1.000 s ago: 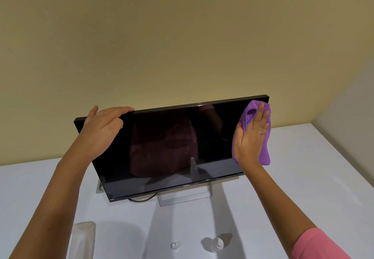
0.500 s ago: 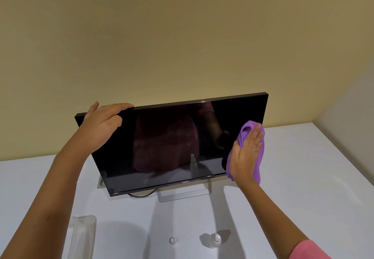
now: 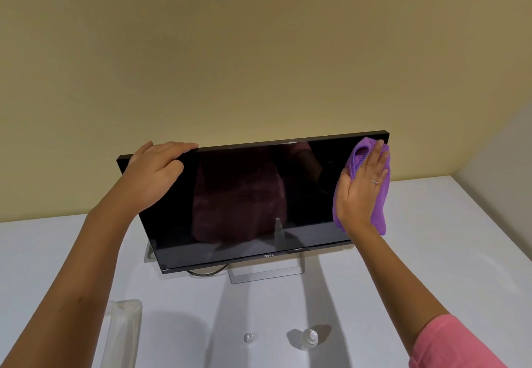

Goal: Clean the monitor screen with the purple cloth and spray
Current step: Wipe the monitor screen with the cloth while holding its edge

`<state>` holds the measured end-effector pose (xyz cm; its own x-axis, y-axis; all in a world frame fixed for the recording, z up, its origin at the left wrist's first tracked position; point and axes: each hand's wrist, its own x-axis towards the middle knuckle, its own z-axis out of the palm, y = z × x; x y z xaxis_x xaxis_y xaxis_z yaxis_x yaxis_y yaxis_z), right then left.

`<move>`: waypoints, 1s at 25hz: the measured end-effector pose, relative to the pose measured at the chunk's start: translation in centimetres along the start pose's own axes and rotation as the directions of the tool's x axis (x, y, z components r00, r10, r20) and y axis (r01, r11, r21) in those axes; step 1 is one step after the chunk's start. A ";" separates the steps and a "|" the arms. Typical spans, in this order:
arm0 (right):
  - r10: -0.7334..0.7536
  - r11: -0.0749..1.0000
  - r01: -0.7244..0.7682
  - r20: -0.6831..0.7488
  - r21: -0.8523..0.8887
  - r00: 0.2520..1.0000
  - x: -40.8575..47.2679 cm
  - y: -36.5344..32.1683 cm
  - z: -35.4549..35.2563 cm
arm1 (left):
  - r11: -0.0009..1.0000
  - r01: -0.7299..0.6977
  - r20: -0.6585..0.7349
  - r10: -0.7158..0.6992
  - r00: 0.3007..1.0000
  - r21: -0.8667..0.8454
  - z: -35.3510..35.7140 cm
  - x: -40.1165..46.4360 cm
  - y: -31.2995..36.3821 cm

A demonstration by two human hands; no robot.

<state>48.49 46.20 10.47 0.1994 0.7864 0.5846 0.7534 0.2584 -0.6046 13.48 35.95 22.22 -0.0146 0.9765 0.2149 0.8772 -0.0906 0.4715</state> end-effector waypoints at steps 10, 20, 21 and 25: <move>0.237 0.964 -0.235 -0.001 -0.127 0.971 -3.8 0.8 2.4 | 0.953 0.134 -0.177 -0.186 0.966 -0.270 -0.8 -3.5 -4.9; 0.139 0.971 -0.123 0.070 -0.205 0.988 -8.8 -8.9 6.5 | 0.936 0.108 -0.003 -0.116 0.993 -0.334 -1.6 -3.2 -6.7; 0.133 0.973 -0.114 0.083 -0.202 0.988 -9.4 -9.7 7.1 | 0.935 0.108 0.006 -0.113 0.994 -0.338 -1.7 -3.1 -6.7; 0.039 0.982 -0.018 0.112 -0.186 0.993 -12.0 -12.9 9.0 | 0.933 0.106 0.041 -0.098 0.994 -0.343 -2.0 -2.8 -7.3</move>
<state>30.76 38.48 6.39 0.1575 0.8539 0.4960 0.8529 0.1355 -0.5042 6.19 33.49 19.90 -0.0810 0.9879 0.1322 0.6522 -0.0477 0.7565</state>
